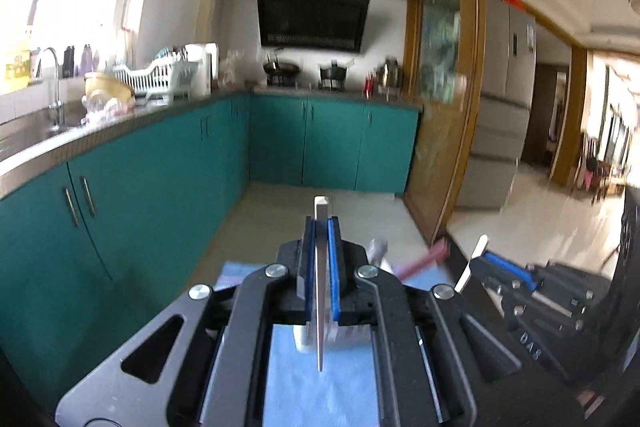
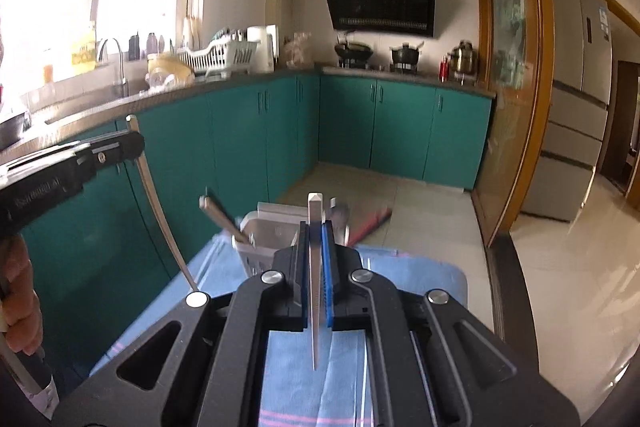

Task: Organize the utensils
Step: 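Raise both chopsticks over the white holder and open both tools to drop them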

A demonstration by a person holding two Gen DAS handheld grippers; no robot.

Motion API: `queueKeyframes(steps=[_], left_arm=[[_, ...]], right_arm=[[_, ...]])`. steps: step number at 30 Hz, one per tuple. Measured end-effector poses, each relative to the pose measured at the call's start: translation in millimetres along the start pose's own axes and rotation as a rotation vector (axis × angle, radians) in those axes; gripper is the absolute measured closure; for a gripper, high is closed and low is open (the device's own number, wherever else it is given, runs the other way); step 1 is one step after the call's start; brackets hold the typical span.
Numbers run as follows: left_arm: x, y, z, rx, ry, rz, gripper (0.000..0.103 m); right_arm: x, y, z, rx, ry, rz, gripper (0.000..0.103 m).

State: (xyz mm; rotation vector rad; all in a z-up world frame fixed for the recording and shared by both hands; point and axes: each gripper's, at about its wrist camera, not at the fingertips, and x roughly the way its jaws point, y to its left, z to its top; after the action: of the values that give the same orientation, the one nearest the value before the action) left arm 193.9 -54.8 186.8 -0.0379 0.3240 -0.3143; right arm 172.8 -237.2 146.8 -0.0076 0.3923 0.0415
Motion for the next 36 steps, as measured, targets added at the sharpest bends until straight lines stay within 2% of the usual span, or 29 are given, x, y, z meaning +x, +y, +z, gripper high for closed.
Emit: queueKeyframes(steps=[3,6,10,13,16,19,25,36], left_arm=[[10,1,22,-0.004,-0.020,0.014,0.097],[28,8,37,-0.052,-0.009,0.015,0.097],[44,20,51,-0.138,-0.058,0.010,0.097],[50,24,54,-0.169,-0.106,0.026,0.097],[59,22,48,-0.170,-0.133,0.035,0.097],[73,15,35,-0.145,-0.110,0.048,0.097],[102,13,12,-0.108,-0.057,0.067,0.097],[128,15,-9,-0.091,-0.006,0.087,0.097]], right_arm=[[-3,-2,23,0.009,-0.055,-0.004,0.097],[1,-4,45,0.017,-0.083,-0.029,0.097],[8,-1,67,0.013,-0.148,-0.048,0.097],[19,2,72,0.010,-0.183,-0.054,0.097],[34,3,69,0.013,-0.257,-0.042,0.097],[56,2,61,0.035,-0.253,-0.070,0.096],[91,-7,49,0.071,-0.217,-0.052,0.097],[111,-20,24,0.099,-0.208,-0.046,0.096]])
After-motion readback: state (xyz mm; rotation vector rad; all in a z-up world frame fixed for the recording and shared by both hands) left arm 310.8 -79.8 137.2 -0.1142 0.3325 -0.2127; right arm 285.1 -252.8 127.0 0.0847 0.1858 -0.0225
